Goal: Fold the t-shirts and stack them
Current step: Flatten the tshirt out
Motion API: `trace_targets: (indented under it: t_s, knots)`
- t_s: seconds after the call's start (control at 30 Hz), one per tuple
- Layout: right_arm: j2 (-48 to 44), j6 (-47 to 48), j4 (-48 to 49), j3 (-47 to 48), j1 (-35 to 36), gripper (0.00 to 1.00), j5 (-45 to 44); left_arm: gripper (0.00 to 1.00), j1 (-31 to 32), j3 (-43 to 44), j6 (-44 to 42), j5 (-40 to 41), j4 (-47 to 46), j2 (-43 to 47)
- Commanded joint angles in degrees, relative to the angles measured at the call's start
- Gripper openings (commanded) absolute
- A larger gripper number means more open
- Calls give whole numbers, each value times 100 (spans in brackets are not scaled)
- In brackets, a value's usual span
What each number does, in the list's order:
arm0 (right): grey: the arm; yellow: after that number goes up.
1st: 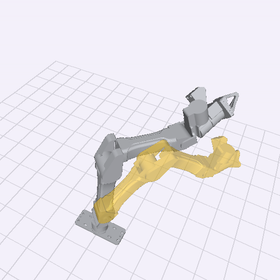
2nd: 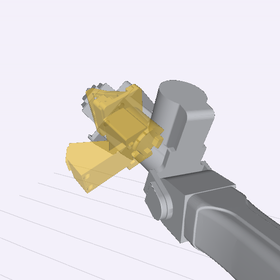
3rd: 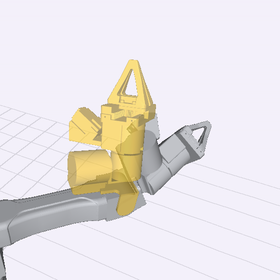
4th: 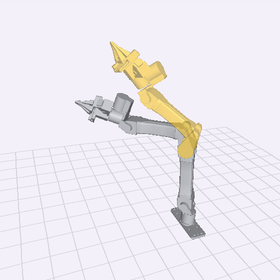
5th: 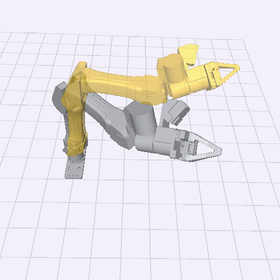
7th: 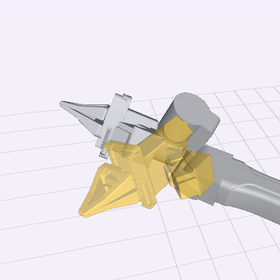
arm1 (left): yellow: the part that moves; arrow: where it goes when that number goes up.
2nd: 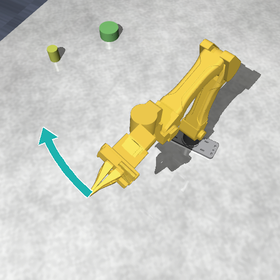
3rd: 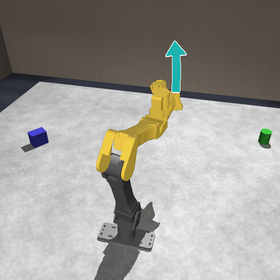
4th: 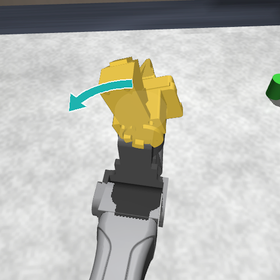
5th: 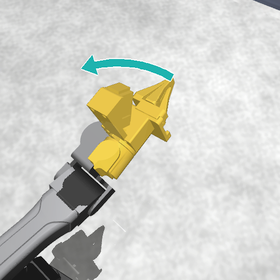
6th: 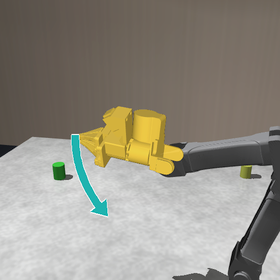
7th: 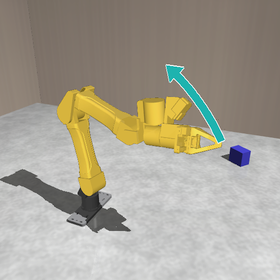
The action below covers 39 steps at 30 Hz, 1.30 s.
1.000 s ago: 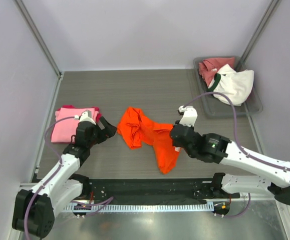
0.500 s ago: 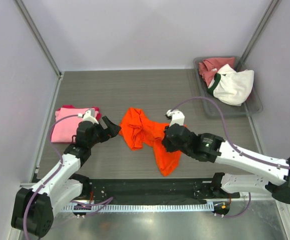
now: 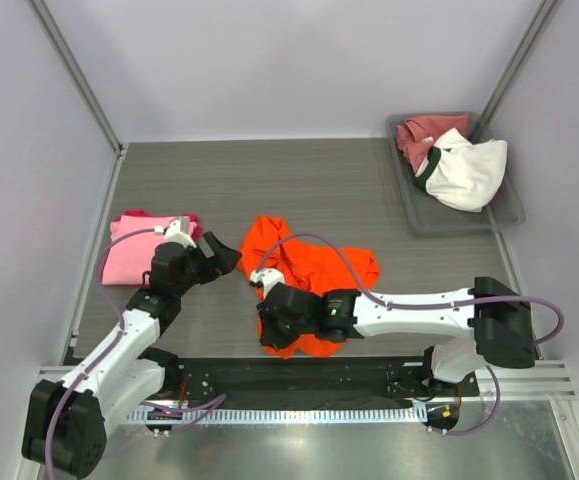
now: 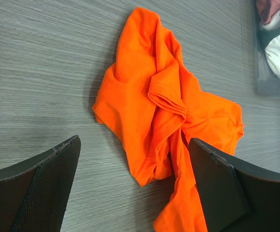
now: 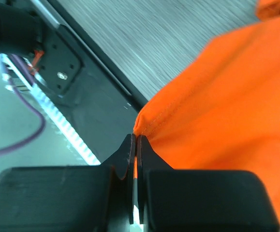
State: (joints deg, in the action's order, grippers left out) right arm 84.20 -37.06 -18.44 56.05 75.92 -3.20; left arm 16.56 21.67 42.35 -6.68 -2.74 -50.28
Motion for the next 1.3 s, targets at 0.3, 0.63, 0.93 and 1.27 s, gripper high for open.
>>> trace_targets:
  t_s: [0.3,0.63,0.93,1.27]
  knots:
    - [1897,-723,1079,670,476,1,-962,94,32,100,-139,281,222,168]
    - [1793,-900,833,697,749,1,-1841,94,32,74,-122,299,222,203]
    - [239,-847,-1237,652,565,1,-3957,91,49,57,-130,237,213,326]
    - [-1380,952,-2145,1968,-1025,1,-4047,92,322,4,-209,237,46,572]
